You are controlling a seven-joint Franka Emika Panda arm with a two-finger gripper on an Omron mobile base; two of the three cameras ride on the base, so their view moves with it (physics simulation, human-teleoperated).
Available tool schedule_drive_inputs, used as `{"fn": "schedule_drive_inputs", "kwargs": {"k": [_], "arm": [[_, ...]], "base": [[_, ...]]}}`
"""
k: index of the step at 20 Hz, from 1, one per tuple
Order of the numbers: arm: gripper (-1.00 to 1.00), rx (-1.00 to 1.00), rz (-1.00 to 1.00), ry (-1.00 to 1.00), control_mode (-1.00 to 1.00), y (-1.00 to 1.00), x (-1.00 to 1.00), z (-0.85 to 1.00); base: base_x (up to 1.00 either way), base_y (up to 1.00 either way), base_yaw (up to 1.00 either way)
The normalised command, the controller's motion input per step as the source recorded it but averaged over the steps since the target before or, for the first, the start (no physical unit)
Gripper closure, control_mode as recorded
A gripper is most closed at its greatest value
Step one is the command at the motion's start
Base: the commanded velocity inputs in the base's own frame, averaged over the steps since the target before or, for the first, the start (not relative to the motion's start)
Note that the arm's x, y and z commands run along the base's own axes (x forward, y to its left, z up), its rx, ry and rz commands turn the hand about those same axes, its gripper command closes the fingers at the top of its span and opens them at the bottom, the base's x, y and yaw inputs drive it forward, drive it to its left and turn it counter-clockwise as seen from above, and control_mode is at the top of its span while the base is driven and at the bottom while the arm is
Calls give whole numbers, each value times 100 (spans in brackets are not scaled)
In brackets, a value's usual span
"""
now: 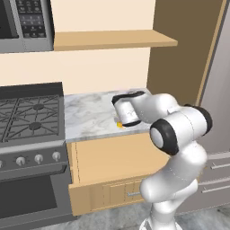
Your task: Pick up the straw from the left drawer and put it inside the smoothie cup.
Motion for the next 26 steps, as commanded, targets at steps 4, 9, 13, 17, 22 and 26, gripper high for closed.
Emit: {"fn": "schedule_drive_inputs", "kwargs": {"k": [4, 9, 13, 17, 22, 26], "arm": [[-100, -3, -10, 23, -100, -19, -73, 59], [-100, 0, -10, 19, -100, -19, -63, 75], [-100, 0, -13, 19, -100, -5, -31, 100], [-100, 0, -11, 23, -100, 0, -24, 100], [-100, 0, -8, 21, -100, -3, -49, 93], [-100, 0, -1, 4, -100, -11, -81, 38]], "base": [[0, 0, 0], [0, 0, 0], [0, 0, 0], [0, 0, 0], [0, 0, 0], [0, 0, 0]]}}
